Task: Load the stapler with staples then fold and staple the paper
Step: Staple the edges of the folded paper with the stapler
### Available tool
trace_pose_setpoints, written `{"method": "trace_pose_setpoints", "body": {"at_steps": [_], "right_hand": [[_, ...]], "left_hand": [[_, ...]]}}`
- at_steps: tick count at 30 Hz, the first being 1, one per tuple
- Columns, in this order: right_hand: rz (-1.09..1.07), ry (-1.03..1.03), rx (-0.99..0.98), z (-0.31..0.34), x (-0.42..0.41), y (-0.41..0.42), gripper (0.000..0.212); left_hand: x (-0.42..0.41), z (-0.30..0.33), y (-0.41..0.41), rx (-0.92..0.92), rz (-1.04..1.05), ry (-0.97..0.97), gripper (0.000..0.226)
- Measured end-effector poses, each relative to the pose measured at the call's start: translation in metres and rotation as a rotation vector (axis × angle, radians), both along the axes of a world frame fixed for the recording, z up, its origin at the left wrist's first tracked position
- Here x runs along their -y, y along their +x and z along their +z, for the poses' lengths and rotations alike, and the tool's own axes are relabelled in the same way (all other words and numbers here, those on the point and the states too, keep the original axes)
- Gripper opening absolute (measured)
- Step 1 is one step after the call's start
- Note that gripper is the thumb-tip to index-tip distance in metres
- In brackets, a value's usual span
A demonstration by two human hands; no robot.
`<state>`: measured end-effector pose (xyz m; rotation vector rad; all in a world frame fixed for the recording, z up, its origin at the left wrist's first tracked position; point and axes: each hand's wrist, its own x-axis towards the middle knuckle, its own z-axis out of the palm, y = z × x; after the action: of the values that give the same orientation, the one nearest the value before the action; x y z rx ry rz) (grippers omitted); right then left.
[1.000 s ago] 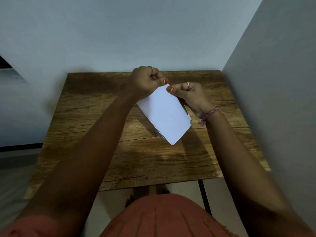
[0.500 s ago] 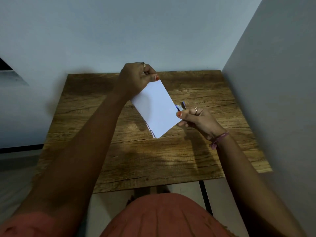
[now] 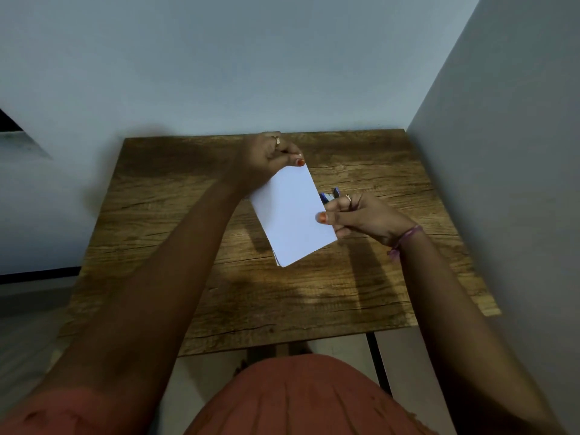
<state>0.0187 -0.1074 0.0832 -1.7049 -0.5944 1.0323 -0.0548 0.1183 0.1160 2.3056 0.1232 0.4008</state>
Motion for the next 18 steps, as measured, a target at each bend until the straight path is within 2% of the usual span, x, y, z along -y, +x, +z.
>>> {"method": "trace_pose_setpoints", "body": {"at_steps": [4,6,8,10,12,14,18], "right_hand": [[-0.093,0.041,-0.017,-0.001,-0.007,0.004,0.022],[-0.137,0.071,-0.030,-0.002,-0.007,0.009,0.017],[-0.197,0.098,-0.046,-0.003,-0.007,0.014,0.016],[-0.245,0.112,-0.051,-0.003,-0.009,0.019,0.016],[-0.273,0.117,-0.060,-0.005,-0.012,0.023,0.011],[-0.278,0.099,-0.053,-0.007,-0.016,0.026,0.011],[-0.306,0.101,0.002,-0.015,-0.027,0.033,0.021]], "left_hand": [[-0.001,-0.001,0.000,0.119,0.092,-0.079,0.017],[0.000,-0.005,0.000,0.244,0.206,-0.322,0.023],[0.005,-0.012,-0.006,0.307,0.325,-0.697,0.023],[0.014,-0.028,-0.017,0.235,0.288,-0.917,0.018],[0.025,-0.046,-0.032,0.090,0.127,-1.009,0.012],[0.033,-0.061,-0.043,-0.028,0.040,-1.066,0.022],[0.039,-0.072,-0.044,-0.038,0.238,-1.091,0.033]]}}
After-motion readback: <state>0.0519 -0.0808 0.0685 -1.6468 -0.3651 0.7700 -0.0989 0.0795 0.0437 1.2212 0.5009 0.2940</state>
